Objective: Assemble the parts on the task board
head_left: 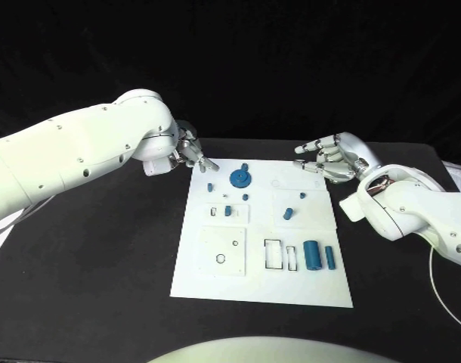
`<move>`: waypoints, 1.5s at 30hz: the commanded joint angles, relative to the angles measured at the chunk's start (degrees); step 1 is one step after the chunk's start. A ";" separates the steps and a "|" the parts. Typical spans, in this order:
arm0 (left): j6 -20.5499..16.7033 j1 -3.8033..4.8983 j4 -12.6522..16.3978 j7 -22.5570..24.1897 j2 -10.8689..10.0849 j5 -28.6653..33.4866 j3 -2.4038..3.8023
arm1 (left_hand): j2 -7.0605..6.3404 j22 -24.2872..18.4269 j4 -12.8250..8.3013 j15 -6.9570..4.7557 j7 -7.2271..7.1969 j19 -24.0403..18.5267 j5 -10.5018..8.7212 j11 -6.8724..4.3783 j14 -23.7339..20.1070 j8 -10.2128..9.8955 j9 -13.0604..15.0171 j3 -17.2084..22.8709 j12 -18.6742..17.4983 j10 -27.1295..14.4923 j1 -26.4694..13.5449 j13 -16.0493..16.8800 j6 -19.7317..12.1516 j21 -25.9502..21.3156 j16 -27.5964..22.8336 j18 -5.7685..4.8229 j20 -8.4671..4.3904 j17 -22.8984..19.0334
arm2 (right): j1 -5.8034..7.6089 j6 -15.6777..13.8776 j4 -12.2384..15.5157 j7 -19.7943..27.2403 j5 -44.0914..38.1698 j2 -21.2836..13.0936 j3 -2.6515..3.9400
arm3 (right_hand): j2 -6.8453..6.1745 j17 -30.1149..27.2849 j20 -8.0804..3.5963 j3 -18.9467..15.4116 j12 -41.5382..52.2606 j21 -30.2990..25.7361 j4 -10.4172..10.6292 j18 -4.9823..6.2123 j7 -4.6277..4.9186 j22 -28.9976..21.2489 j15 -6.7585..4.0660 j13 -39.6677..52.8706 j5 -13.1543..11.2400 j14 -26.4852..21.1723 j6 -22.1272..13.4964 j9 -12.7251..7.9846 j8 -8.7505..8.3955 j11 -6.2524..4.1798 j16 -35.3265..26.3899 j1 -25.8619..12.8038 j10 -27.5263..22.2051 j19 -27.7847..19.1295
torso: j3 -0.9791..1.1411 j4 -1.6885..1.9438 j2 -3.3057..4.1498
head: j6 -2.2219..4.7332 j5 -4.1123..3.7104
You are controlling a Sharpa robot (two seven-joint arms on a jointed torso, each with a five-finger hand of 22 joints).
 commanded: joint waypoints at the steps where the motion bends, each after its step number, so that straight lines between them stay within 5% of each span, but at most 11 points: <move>1: 5.42 0.15 -3.19 1.44 1.58 -3.75 -0.41 | 0.33 5.33 0.39 -0.02 -0.53 0.59 0.22 -0.29 6.01 0.58 -0.42 -0.82 1.00 0.98 0.31 0.59 1.61 0.70 0.18 0.16 0.03 15.06 | -0.07 0.07 -0.01 0.61 -0.01 0.13 0.00 | 0.23 0.07 -0.05 -0.09 -0.22 -0.25 0.23 0.55 0.01 -0.03 -0.28 -0.06 0.23 2.80 0.17 -0.07 -0.19 -0.09 -0.25 -0.41 -0.31 -0.28 | -0.09 -0.14 0.11 | 0.16 0.17; 14: 7.83 -0.66 -11.08 2.09 6.15 -4.19 -2.17 | 2.08 7.06 1.05 -0.96 -1.62 1.87 0.00 -1.29 6.01 2.01 -0.55 -5.06 3.39 3.40 -2.55 2.62 3.71 2.81 0.18 -0.38 -0.89 15.06 | -0.10 0.26 0.19 0.57 -0.27 0.21 0.00 | 0.30 0.09 -0.05 -0.05 -0.19 -0.25 0.23 0.55 0.01 -0.02 -0.28 -0.04 0.23 2.81 0.18 -0.07 -0.18 -0.10 -0.23 -0.36 -0.30 -0.27 | -0.10 -0.13 0.13 | 0.00 -0.07; 30: 7.25 -2.32 -12.67 3.62 7.60 -2.39 -2.52 | 2.93 7.74 1.02 -1.02 -1.70 2.29 0.02 -1.37 6.01 2.01 -0.64 -5.89 4.39 4.12 -3.22 3.76 3.85 3.67 0.18 -0.61 -0.97 15.06 | -0.10 0.32 0.29 0.56 -0.43 0.39 0.00 | 0.40 0.18 -0.06 -0.01 -0.07 -0.24 0.24 0.55 0.01 0.01 -0.30 0.03 0.24 2.83 0.18 -0.07 -0.18 -0.11 -0.18 -0.31 -0.24 -0.25 | -0.07 -0.15 0.16 | -0.41 -0.23; 45: 8.26 -2.65 -12.73 3.80 8.09 -1.92 -2.61 | 3.89 8.07 0.38 -1.16 -1.88 2.47 0.19 -1.53 6.01 2.10 -0.72 -6.28 4.46 4.28 -0.99 3.62 4.12 4.00 0.18 -0.69 -1.11 15.06 | -0.10 0.38 0.25 0.53 -0.43 0.52 0.00 | 0.40 0.19 -0.06 -0.01 -0.07 -0.24 0.24 0.55 0.01 0.01 -0.30 0.03 0.24 2.83 0.18 -0.07 -0.18 -0.11 -0.18 -0.31 -0.24 -0.25 | -0.06 -0.14 0.08 | -0.44 -0.32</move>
